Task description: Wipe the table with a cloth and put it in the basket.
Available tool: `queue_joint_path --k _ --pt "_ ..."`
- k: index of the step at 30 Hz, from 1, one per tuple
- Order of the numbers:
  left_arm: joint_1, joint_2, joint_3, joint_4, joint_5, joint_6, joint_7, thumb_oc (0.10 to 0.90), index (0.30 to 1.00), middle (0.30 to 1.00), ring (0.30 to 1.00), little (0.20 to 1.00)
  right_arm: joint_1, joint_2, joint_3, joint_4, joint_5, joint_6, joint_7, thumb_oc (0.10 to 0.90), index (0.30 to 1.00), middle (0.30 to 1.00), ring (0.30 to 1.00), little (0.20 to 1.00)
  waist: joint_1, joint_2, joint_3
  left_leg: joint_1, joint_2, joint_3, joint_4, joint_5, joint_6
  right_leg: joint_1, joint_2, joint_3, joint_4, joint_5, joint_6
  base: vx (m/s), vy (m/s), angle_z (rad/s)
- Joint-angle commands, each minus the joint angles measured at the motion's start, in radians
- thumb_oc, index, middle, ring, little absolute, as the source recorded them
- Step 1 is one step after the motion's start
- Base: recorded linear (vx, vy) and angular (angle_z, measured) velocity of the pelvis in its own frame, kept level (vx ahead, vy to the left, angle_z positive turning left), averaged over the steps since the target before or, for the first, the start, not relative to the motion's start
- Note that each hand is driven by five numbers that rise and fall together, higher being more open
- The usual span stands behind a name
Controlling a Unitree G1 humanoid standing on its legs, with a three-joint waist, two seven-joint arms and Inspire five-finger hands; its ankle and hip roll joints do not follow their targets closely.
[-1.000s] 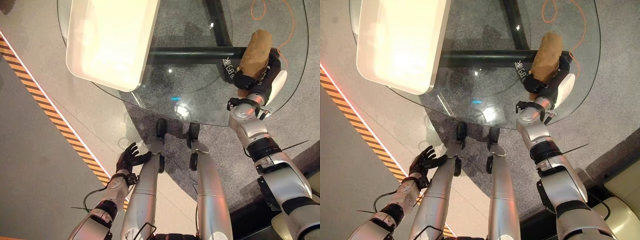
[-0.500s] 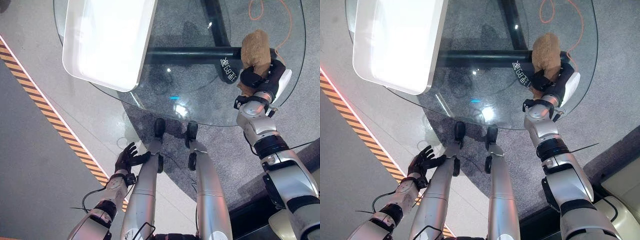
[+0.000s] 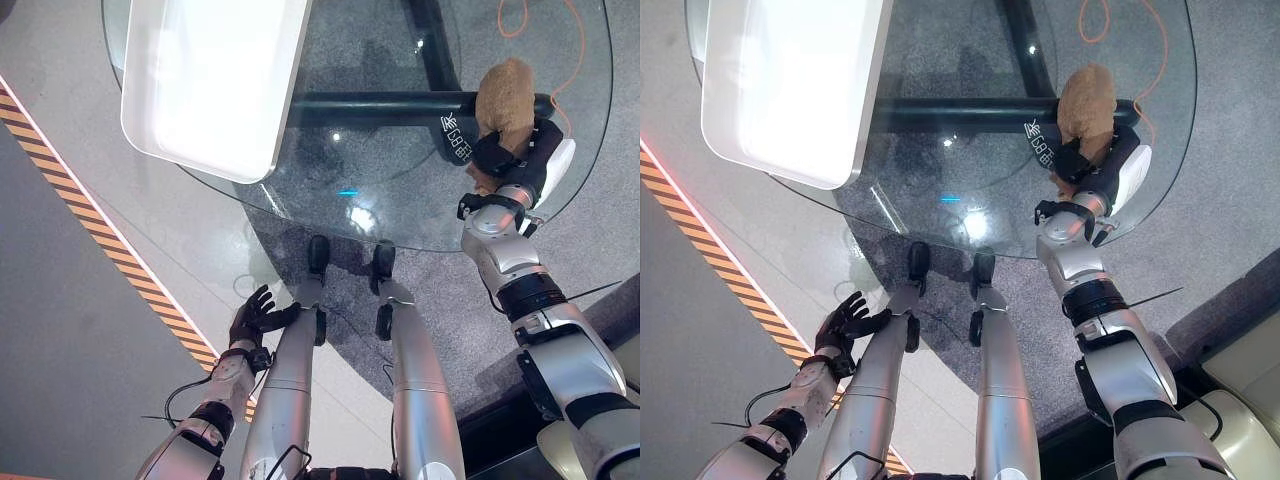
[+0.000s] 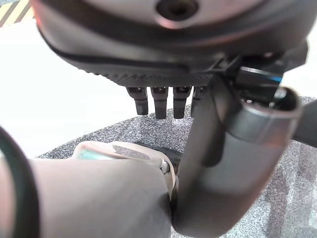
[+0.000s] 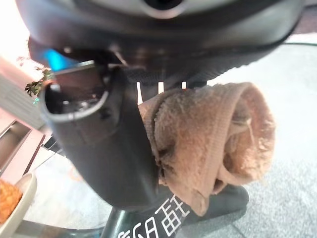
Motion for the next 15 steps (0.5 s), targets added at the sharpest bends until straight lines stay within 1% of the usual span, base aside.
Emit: queue_joint_path --k 1,2,3,4,5,9,12,15 --pt "0.085 -0.075 -0.037 -0.012 0.007 0.052 0.028 0.800 0.900 0.900 0.900 0.900 -0.027 -0.009 0.074 -0.109 -0.104 0.063 0.049 0.100 0.300 0.300 0.300 0.200 0.034 0.039 -0.009 -0.009 -0.046 0.002 0.087 -0.103 0.040 -0.013 0.043 -0.001 -0.081 0.090 0.018 0.00 0.036 0.01" --pt "0.086 -0.076 -0.038 -0.018 0.008 0.055 0.031 0.800 0.900 0.900 0.900 0.900 -0.032 -0.009 0.080 -0.111 -0.108 0.071 0.056 0.100 0.300 0.300 0.300 0.200 0.036 0.040 -0.009 -0.009 -0.046 0.002 0.085 -0.102 0.040 -0.013 0.042 -0.002 -0.082 0.090 0.017 0.00 0.046 0.01" --pt "0.088 -0.076 -0.041 -0.027 0.009 0.059 0.032 0.800 0.900 0.900 0.900 0.900 -0.048 -0.012 0.100 -0.112 -0.121 0.092 0.087 0.100 0.300 0.300 0.300 0.200 0.041 0.044 -0.009 -0.009 -0.047 0.002 0.083 -0.101 0.040 -0.013 0.038 -0.006 -0.083 0.088 0.017 0.00 0.030 0.00" --pt "0.088 -0.076 -0.041 -0.027 0.009 0.059 0.032 0.800 0.900 0.900 0.900 0.900 -0.048 -0.012 0.100 -0.112 -0.121 0.092 0.087 0.100 0.300 0.300 0.300 0.200 0.041 0.044 -0.009 -0.009 -0.047 0.002 0.083 -0.101 0.040 -0.013 0.038 -0.006 -0.083 0.088 0.017 0.01 0.043 0.01" --pt "0.093 -0.076 -0.043 -0.034 0.010 0.058 0.030 0.800 0.900 0.900 0.900 0.900 -0.055 -0.011 0.120 -0.122 -0.132 0.109 0.116 0.100 0.300 0.300 0.300 0.200 0.045 0.047 -0.009 -0.011 -0.047 0.001 0.081 -0.099 0.040 -0.015 0.035 -0.009 -0.082 0.086 0.017 0.00 0.000 0.00" --pt "0.108 -0.079 -0.055 -0.060 0.015 0.057 0.040 0.800 0.900 0.900 0.900 0.900 -0.053 0.008 0.166 -0.170 -0.195 0.137 0.182 0.100 0.300 0.300 0.300 0.200 0.055 0.053 -0.009 -0.016 -0.051 0.000 0.074 -0.093 0.041 -0.020 0.031 -0.015 -0.083 0.084 0.016 0.00 0.009 0.00" --pt "0.118 -0.082 -0.058 -0.082 0.023 0.062 0.045 0.800 0.900 0.900 0.900 0.900 -0.055 0.024 0.193 -0.212 -0.238 0.167 0.213 0.100 0.300 0.300 0.300 0.200 0.061 0.059 -0.009 -0.017 -0.053 0.001 0.068 -0.089 0.042 -0.022 0.029 -0.018 -0.084 0.080 0.015 0.00 0.000 0.00" --pt "0.127 -0.084 -0.064 -0.103 0.027 0.068 0.048 0.800 0.900 0.900 0.900 0.900 -0.054 0.038 0.214 -0.230 -0.258 0.180 0.215 0.100 0.300 0.300 0.300 0.200 0.067 0.065 -0.009 -0.017 -0.055 -0.001 0.064 -0.085 0.042 -0.022 0.027 -0.020 -0.085 0.078 0.014 0.00 0.000 0.00"
